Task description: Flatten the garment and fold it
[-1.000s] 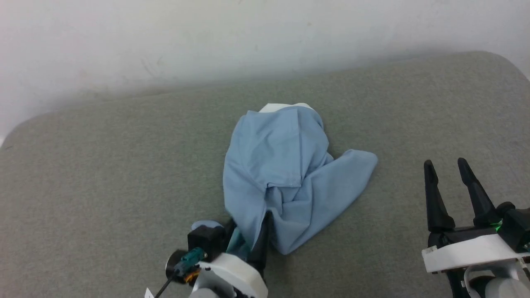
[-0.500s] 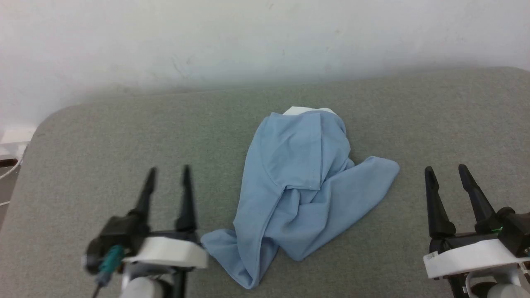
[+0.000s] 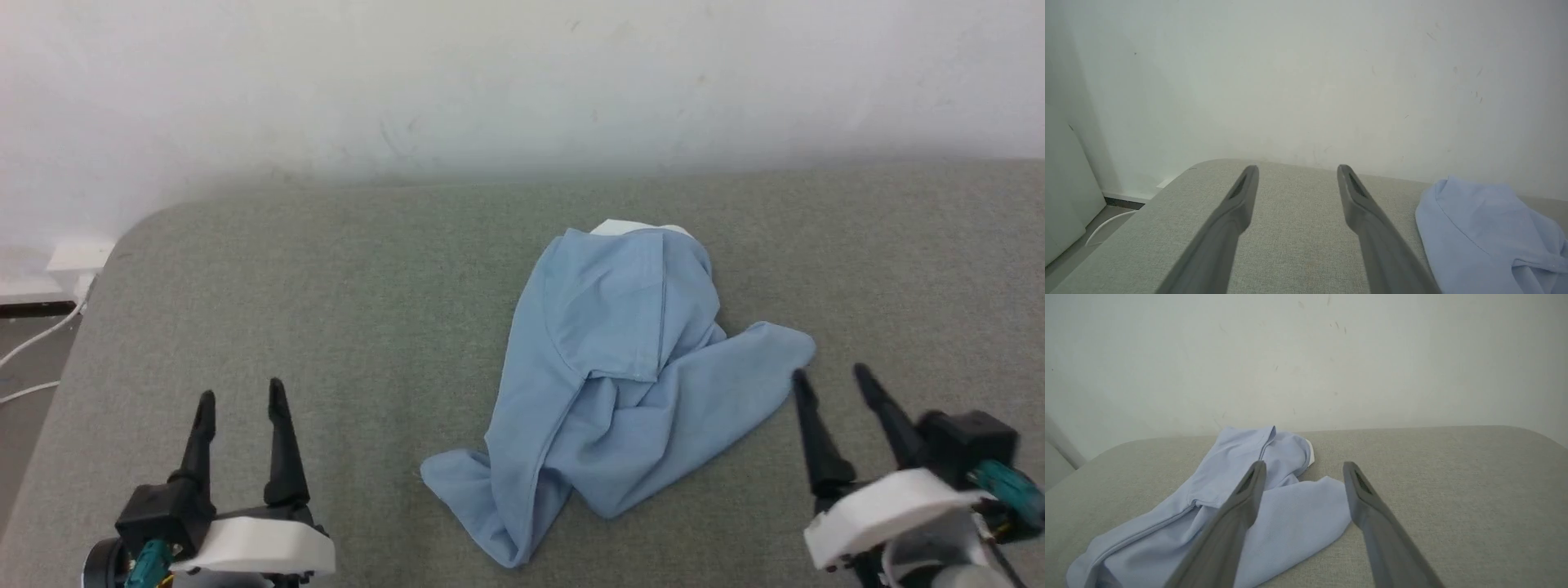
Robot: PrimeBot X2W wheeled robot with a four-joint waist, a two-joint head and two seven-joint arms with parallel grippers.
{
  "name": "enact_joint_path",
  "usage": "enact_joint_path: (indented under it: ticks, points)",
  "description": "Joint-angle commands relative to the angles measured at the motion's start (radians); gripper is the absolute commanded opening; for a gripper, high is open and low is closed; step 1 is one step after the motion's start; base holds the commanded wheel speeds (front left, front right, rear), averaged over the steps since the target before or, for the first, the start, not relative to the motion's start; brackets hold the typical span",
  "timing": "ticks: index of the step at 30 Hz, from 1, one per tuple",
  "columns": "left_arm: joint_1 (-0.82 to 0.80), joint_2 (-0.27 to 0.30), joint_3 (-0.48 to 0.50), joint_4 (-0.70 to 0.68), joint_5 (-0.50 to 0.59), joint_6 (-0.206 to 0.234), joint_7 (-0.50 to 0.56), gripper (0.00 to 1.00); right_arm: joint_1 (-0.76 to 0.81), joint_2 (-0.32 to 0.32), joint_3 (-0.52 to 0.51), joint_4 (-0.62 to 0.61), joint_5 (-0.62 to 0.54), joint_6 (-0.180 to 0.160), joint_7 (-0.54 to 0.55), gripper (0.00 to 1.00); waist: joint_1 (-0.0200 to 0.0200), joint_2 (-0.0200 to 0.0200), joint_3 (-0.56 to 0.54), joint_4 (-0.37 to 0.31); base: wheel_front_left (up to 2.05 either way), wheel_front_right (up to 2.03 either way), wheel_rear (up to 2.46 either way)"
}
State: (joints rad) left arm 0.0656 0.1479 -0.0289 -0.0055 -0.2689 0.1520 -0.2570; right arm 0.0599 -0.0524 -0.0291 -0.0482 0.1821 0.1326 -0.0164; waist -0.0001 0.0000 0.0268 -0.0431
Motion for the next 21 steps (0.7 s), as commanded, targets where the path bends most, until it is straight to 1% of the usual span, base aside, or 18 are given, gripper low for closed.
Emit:
enact_joint_path:
  ticks: [1,4,8,12,17,21]
  points:
    - [0.006,-0.002,-0.005,0.002,0.011,-0.007,-0.005,1.0,-0.028,0.002,0.016,0.02,-0.002,-0.002,0.035,1.0,0.0001,0.0,0.004,0.005,0.0,0.0,0.0]
    - [-0.004,-0.015,-0.018,0.001,0.015,-0.01,-0.005,1.0,-0.096,-0.001,0.069,0.08,0.007,-0.002,0.145,1.0,0.0001,0.0,0.016,0.012,0.0,0.0,0.0]
    - [-0.03,-0.027,-0.037,0.016,0.014,-0.023,-0.005,1.0,-0.212,-0.033,0.152,0.18,0.025,-0.002,0.298,1.0,0.0001,0.0,0.038,0.031,0.0,0.0,0.0]
    - [-0.064,-0.039,-0.06,0.035,0.018,-0.033,-0.005,1.0,-0.315,-0.058,0.234,0.269,0.07,-0.002,0.407,1.0,0.0001,0.0,0.064,0.065,0.0,0.0,0.0]
    - [-0.099,-0.053,-0.066,0.051,0.018,-0.041,-0.005,1.0,-0.425,-0.099,0.315,0.36,0.11,-0.002,0.468,1.0,0.0001,0.0,0.098,0.095,0.0,0.0,0.0]
    - [-0.113,-0.061,-0.061,0.061,0.02,-0.046,-0.005,1.0,-0.492,-0.126,0.387,0.431,0.142,-0.002,0.487,1.0,0.0001,0.0,0.113,0.107,0.0,0.0,0.0]
